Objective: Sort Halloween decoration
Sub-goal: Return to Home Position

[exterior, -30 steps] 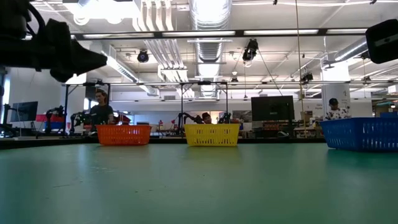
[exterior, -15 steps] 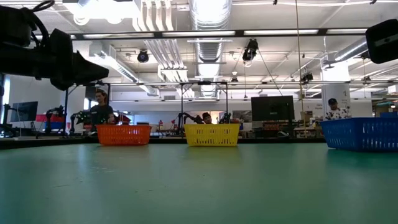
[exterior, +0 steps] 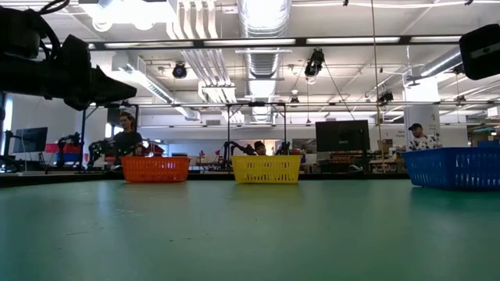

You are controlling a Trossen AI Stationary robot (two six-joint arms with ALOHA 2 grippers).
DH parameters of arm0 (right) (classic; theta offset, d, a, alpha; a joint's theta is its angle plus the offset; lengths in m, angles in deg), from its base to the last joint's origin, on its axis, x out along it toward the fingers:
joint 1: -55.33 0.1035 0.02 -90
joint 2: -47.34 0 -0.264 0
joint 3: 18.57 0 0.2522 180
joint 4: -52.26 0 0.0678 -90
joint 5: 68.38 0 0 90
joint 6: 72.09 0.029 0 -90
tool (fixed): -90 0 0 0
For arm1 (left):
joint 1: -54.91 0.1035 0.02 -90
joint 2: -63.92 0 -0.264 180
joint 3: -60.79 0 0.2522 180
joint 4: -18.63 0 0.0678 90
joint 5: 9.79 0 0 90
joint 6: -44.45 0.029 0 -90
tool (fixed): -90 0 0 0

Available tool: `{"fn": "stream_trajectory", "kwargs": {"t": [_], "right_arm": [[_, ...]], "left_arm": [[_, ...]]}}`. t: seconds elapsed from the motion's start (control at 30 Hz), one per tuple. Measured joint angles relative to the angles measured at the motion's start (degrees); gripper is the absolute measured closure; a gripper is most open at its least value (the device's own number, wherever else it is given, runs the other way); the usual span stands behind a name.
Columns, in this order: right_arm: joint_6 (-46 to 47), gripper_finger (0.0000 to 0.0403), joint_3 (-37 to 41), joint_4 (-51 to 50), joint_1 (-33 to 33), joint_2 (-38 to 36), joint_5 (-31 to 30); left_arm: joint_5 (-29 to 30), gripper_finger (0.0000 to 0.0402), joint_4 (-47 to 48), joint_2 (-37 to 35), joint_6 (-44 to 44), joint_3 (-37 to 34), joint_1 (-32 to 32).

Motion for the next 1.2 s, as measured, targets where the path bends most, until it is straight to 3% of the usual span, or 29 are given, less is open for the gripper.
{"fn": "stream_trajectory", "kwargs": {"t": [1.2], "right_arm": [[0.00, 0.0335, 0.00, 0.02, 0.00, 0.00, 0.00]], "left_arm": [[-0.01, 0.0313, -0.10, 0.27, 0.00, 1.20, 0.00]]}}
